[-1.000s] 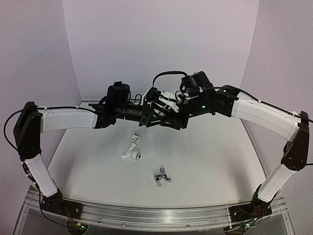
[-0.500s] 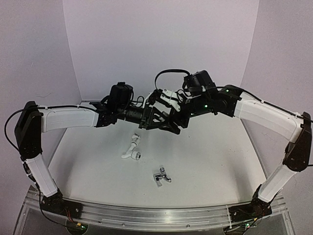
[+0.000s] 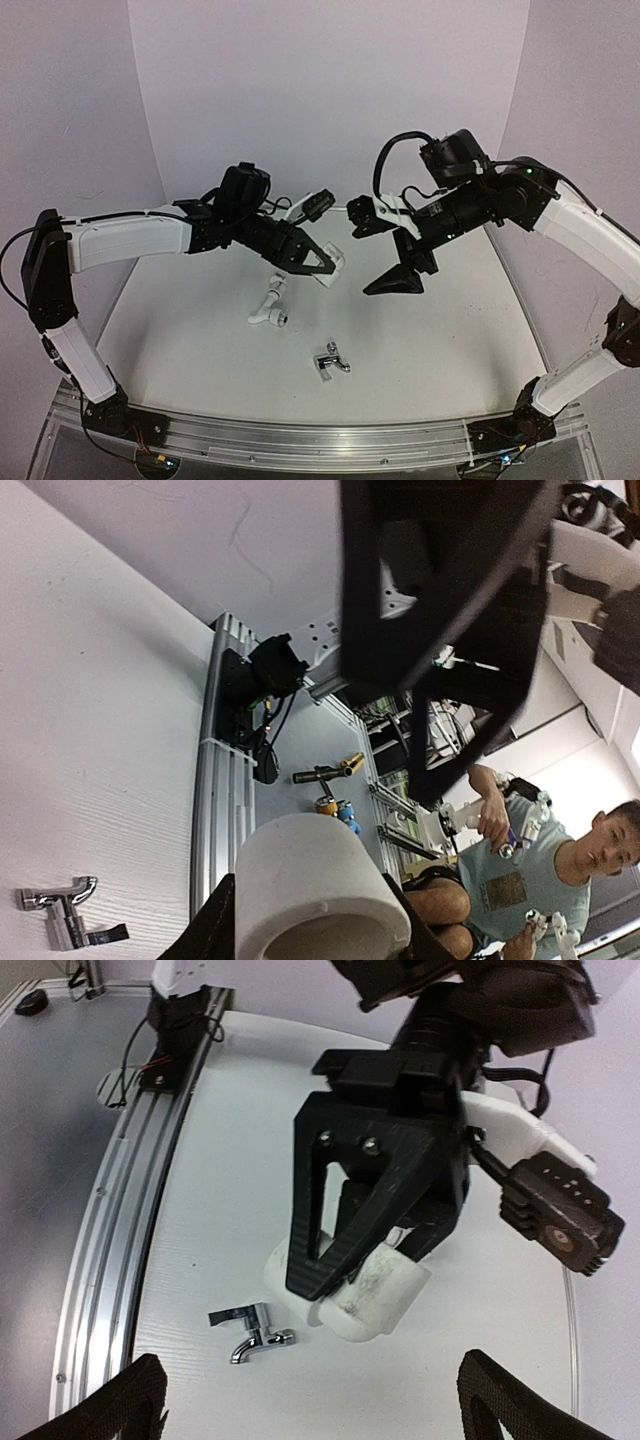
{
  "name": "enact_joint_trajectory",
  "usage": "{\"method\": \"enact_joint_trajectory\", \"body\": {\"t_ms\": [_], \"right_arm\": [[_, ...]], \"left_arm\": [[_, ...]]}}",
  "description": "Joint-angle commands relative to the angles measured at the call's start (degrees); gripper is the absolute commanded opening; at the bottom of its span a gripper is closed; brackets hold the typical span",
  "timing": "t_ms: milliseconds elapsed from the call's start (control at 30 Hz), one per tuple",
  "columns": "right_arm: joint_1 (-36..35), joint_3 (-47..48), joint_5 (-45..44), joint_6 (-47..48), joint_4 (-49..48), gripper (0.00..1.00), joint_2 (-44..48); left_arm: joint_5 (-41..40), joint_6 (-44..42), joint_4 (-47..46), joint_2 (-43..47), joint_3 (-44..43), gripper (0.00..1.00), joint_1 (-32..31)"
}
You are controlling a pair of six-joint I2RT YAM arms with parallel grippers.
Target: Install the water faucets
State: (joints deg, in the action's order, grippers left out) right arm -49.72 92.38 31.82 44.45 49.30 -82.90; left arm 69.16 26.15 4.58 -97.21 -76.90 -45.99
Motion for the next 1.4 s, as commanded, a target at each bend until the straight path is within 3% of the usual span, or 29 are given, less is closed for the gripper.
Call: {"method": "enact_joint_trajectory", "body": {"t_ms": [0, 233, 433, 833, 1167, 1367], "right_arm": [[-1.2, 3.7, 1.2, 7.9, 5.5, 0.98, -1.1], [-5.4, 13.0, -2.4, 10.1, 5.1, 0.98, -5.5], [-10.0, 16.2, -3.7, 10.9, 5.2, 0.93, -7.5], [-11.6, 15.6, -3.7, 13.2, 7.5, 0.79, -7.8], [-12.0, 15.9, -0.6, 14.3, 10.0, 0.77, -7.5], [-12.2, 16.5, 0.0, 14.1, 9.9, 0.60, -7.5]], "left_arm": [[10.5, -1.4, -2.2, 4.7, -2.9, 0.17, -0.6], [16.2, 6.8, -10.5, 2.2, -1.8, 0.19, -1.9], [18.4, 17.6, -24.7, 1.4, 0.4, 0.20, -3.0], [20.6, 17.0, -25.7, 1.7, 0.0, 0.25, -6.3], [22.2, 21.2, -29.2, 0.8, -0.7, 0.26, -7.0], [22.2, 23.5, -31.9, -0.2, -0.7, 0.26, -7.0]]}}
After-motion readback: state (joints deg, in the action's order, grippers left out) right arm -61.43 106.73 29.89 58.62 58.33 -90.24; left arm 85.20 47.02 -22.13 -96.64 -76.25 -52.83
